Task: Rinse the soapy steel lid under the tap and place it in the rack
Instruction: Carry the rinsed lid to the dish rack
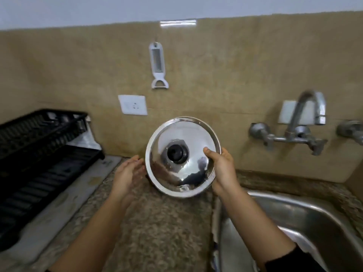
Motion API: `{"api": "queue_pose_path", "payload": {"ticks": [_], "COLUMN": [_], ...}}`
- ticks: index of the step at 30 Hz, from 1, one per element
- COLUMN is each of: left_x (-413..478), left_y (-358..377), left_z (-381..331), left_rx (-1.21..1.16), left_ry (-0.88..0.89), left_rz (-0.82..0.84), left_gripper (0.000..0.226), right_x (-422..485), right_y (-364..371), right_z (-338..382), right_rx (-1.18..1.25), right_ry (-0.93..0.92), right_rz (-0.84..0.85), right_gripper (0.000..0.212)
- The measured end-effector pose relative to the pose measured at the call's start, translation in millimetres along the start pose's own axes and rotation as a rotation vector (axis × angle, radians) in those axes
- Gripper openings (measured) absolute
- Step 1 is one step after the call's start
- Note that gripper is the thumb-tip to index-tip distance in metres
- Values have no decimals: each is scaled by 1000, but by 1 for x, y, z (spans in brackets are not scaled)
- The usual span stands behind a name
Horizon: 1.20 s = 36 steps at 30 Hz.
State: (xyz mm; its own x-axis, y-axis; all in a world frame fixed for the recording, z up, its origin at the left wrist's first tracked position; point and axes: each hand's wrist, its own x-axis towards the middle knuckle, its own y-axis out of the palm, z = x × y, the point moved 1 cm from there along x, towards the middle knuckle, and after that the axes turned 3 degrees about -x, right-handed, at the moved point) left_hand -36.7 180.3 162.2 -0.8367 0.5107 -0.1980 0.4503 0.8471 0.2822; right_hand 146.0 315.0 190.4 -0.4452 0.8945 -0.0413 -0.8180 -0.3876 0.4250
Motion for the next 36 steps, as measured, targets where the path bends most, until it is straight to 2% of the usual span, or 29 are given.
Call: {"api": "queue_pose_path", "payload": {"ticks": [3, 6, 9, 16, 21, 27, 36], "left_x": [28, 56, 83, 156, 210, 254, 291], "left_y": [-71, -140, -191, -265, -305, -344, -359], "left_z": [-55, -109, -159, -248, -274, -278, -271], "left_rx": [25, 64, 109, 182, 239, 288, 336], "left_ry": [76, 162, 220, 324, 278, 239, 239], "left_rz": [-94, -190, -269, -277, -312, -333, -317], "left_gripper": [25, 19, 25, 20, 20, 25, 19], "right_x": [6, 20, 38, 93, 135, 180, 232], "right_y": [82, 166, 245, 412, 501, 570, 598], "right_z": [-29, -53, -67, -86, -112, -152, -183], "right_rx": [78, 134, 121, 15, -88, -181, -261], "right_ry": [67, 76, 61, -172, -266, -243, -246], "right_rz": [7, -7, 10, 77, 172, 287, 432], "right_gripper": [15, 10, 10, 17, 13, 14, 18]}}
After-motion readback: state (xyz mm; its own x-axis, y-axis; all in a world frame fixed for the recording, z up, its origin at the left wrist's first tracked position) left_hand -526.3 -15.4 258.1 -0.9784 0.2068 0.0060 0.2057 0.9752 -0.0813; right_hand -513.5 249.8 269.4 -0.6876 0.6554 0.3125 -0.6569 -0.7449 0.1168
